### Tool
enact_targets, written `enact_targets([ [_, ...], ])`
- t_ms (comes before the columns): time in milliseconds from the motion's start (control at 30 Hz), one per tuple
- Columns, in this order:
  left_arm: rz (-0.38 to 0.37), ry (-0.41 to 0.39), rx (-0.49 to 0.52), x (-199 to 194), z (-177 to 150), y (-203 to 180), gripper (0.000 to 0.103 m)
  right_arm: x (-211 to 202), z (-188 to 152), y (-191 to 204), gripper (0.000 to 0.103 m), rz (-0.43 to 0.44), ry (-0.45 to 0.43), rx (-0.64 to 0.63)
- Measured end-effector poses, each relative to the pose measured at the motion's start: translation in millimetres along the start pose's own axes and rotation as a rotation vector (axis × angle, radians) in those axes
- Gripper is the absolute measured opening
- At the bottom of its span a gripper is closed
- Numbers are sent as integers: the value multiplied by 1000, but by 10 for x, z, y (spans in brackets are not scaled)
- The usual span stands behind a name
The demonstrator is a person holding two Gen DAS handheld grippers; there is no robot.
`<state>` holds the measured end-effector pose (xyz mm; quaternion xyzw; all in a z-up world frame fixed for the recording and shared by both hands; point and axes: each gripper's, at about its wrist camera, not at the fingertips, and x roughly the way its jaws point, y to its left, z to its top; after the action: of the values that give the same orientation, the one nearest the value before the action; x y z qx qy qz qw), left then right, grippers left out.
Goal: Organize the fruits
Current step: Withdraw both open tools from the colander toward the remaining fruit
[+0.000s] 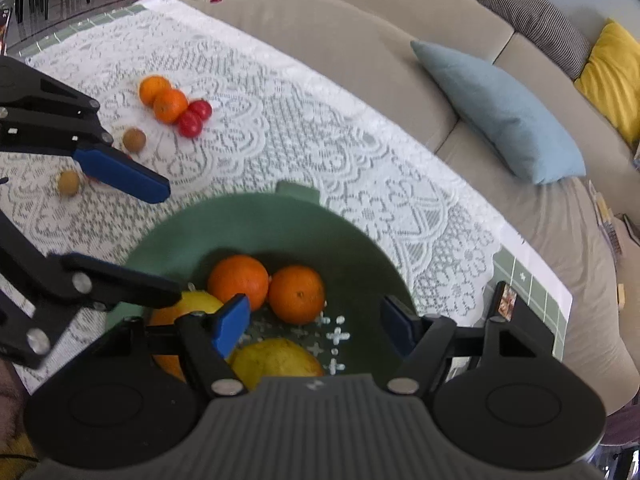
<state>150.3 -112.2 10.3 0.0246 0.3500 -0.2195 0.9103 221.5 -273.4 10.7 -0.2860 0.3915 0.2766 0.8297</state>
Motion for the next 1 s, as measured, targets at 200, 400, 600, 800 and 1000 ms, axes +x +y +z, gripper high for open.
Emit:
enact_targets([
  [200, 66, -51, -56, -273, -41, 249, 70, -151, 110, 189, 70, 17, -72, 19],
  [400, 138, -67, -106, -440, -117, 536, 70, -223, 246, 466, 70, 49, -130, 20],
  [600, 184, -80, -175, -568, -250, 873, 70, -227, 397, 747, 70, 108, -199, 54],
  [800, 223, -95, -243, -604, -375, 1237, 70, -128, 559, 1016, 70, 169, -287, 153],
  [1000, 250, -94, -307, -560, -513, 1581, 70, 86, 670, 1282, 70, 139, -334, 235],
])
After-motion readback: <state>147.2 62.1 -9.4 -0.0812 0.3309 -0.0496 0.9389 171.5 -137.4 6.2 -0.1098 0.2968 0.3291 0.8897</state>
